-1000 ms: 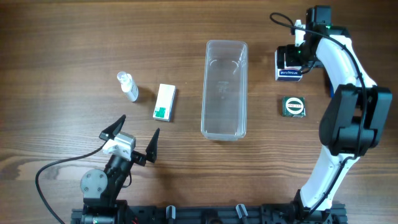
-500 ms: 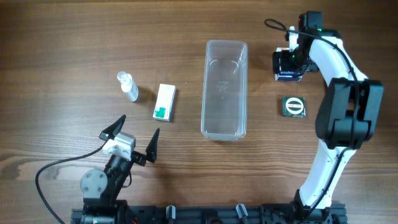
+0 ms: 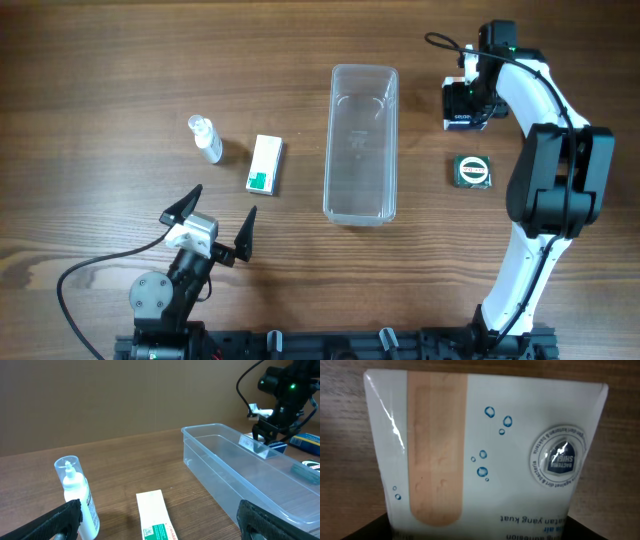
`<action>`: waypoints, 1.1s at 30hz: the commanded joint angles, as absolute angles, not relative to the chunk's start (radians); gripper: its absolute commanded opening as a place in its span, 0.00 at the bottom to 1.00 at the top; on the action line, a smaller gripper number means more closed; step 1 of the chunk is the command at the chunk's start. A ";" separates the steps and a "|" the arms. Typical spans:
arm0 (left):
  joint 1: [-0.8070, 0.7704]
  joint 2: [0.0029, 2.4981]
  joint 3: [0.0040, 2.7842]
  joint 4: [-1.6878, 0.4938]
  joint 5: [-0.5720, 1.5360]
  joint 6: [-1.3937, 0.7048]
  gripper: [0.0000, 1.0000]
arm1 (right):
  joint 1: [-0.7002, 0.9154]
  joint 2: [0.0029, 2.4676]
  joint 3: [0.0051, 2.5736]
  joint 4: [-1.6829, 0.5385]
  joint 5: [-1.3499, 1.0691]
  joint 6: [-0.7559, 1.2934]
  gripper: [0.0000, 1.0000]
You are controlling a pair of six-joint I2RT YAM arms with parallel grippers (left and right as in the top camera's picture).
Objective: Pack container
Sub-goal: 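Carry the Hansaplast box left and lower it into the clear container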
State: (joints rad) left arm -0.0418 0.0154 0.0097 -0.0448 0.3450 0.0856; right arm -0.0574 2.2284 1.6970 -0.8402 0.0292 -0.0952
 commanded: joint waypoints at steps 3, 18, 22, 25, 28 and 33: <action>-0.034 0.010 0.006 -0.046 0.343 0.094 1.00 | -0.051 2.230 1.745 -0.893 0.078 -0.048 0.74; -0.034 0.010 0.006 -0.046 0.343 0.094 1.00 | 0.102 1.817 1.836 -1.178 -0.095 0.131 0.74; -0.034 0.010 0.006 -0.046 0.343 0.094 1.00 | 0.228 1.744 1.836 -1.224 -0.093 0.215 0.72; -0.034 0.010 0.006 -0.046 0.343 0.094 1.00 | 0.308 1.755 1.821 -1.215 -0.044 0.299 0.72; -0.034 0.010 0.006 -0.046 0.343 0.094 1.00 | 0.364 1.778 1.806 -1.187 -0.026 0.351 0.72; -0.034 0.010 0.006 -0.046 0.343 0.094 1.00 | 0.428 1.830 1.793 -1.125 0.035 0.439 0.72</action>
State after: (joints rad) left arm -0.0418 0.0154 0.0097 -0.0448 0.3450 0.0856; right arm 0.4065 1.7824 1.8042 -1.1389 -0.0315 0.3576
